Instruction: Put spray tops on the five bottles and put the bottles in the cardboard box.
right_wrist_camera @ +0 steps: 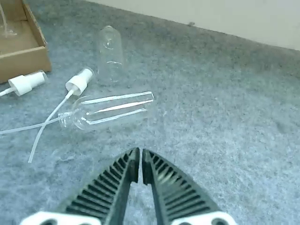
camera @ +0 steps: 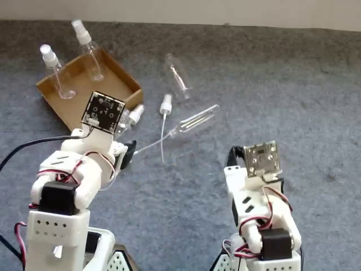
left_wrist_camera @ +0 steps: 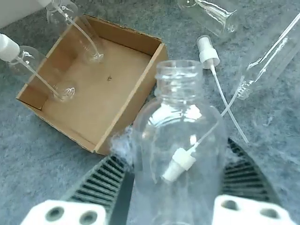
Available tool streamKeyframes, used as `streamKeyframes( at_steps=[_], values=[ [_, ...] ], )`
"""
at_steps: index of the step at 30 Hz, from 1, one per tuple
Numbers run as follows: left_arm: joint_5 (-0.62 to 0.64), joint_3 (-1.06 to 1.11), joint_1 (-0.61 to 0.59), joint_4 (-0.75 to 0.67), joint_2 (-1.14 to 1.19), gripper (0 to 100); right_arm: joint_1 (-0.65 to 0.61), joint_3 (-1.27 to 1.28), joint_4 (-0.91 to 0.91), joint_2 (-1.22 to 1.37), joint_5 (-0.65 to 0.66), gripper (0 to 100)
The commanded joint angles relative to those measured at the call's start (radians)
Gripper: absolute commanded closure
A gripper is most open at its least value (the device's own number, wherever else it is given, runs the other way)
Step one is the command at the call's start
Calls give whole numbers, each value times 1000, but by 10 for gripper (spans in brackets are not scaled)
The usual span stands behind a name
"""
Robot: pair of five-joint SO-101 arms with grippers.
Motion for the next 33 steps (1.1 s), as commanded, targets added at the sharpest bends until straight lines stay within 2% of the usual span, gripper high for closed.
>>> streamKeyframes(
  at_steps=[1,7,15,22,27,30,33],
  values=[
    [11,87,-13,-130,2,847,-36,-205,-5,234,6,978],
    [15,186,-13,-170,2,846,-131,-394,-5,539,3,978],
    [17,193,-13,-164,-18,846,-217,-630,-4,978,-6,978],
    [17,312,-21,-153,-263,846,-226,-903,2,1351,-172,978],
    [26,378,-191,-157,-401,846,-255,-1067,2,1561,-173,978],
    [86,394,-234,-157,-449,846,-297,-1168,13,1661,-173,978],
    [95,394,-280,-157,-458,846,-331,-1307,71,1759,-175,977]
  ],
)
